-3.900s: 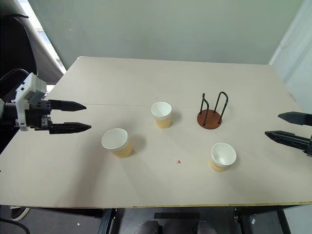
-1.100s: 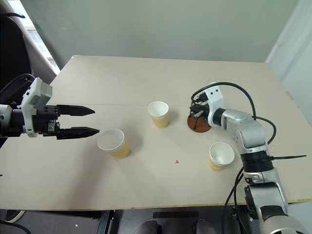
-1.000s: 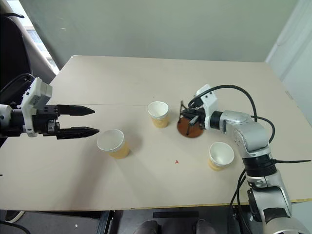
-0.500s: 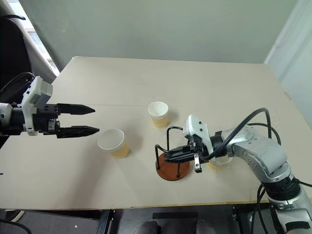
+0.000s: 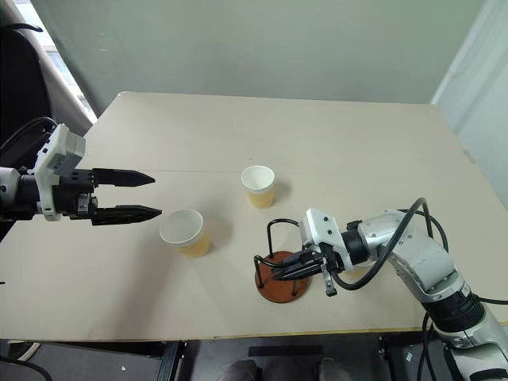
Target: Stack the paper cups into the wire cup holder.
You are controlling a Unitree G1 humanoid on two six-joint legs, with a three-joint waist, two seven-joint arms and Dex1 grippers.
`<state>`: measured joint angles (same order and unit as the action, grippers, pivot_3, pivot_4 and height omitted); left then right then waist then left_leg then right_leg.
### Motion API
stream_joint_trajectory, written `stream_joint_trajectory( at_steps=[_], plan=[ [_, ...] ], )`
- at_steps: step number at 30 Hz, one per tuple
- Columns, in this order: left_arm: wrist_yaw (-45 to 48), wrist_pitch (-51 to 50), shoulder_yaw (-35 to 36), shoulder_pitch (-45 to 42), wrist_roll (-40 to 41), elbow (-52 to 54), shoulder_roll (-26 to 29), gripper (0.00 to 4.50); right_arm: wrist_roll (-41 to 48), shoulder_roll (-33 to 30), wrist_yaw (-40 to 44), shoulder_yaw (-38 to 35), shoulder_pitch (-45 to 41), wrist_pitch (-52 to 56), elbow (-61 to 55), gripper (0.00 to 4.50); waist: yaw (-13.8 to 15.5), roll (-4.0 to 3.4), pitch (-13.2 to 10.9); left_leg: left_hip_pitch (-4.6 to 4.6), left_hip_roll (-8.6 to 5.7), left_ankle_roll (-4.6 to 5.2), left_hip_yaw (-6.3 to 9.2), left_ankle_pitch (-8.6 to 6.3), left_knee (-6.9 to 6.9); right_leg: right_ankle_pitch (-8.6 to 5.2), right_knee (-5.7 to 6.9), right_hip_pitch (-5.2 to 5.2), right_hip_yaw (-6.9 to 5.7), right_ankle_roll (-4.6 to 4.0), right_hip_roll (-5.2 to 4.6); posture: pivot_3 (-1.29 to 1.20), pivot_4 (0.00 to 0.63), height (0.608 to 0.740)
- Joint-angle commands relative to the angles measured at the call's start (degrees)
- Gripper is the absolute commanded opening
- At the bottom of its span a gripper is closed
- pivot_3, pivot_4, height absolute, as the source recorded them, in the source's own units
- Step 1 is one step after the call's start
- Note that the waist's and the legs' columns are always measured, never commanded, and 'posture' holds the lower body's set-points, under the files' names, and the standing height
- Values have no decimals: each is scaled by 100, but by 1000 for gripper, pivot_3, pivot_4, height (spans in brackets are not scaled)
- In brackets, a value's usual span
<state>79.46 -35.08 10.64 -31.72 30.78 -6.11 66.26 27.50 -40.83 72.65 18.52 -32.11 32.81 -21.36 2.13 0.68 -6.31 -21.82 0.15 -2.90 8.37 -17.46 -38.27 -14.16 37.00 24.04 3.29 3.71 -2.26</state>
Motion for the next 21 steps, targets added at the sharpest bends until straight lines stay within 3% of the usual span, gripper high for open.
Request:
stream_joint_trajectory(
  at_steps=[1,12,21],
  plan=[
    [20,70,112,-114,-17,38,124,4500,-188,-36,162,13,-30,-369,57,35,0,0,0,0,0,0,0,0,0,0,0,0,0,0,0,0,150,740],
    [526,-256,306,-108,554,366,237,4500,-550,-27,459,91,-79,-836,447,35,2,1,1,1,0,0,1,0,0,1,1,-4,0,-2,0,0,150,740],
    [1299,-742,220,130,1221,1186,779,4500,-673,17,648,130,-182,-1078,772,35,-1,5,3,13,-2,0,1,0,1,1,0,-16,2,-2,0,0,150,740]
  ],
)
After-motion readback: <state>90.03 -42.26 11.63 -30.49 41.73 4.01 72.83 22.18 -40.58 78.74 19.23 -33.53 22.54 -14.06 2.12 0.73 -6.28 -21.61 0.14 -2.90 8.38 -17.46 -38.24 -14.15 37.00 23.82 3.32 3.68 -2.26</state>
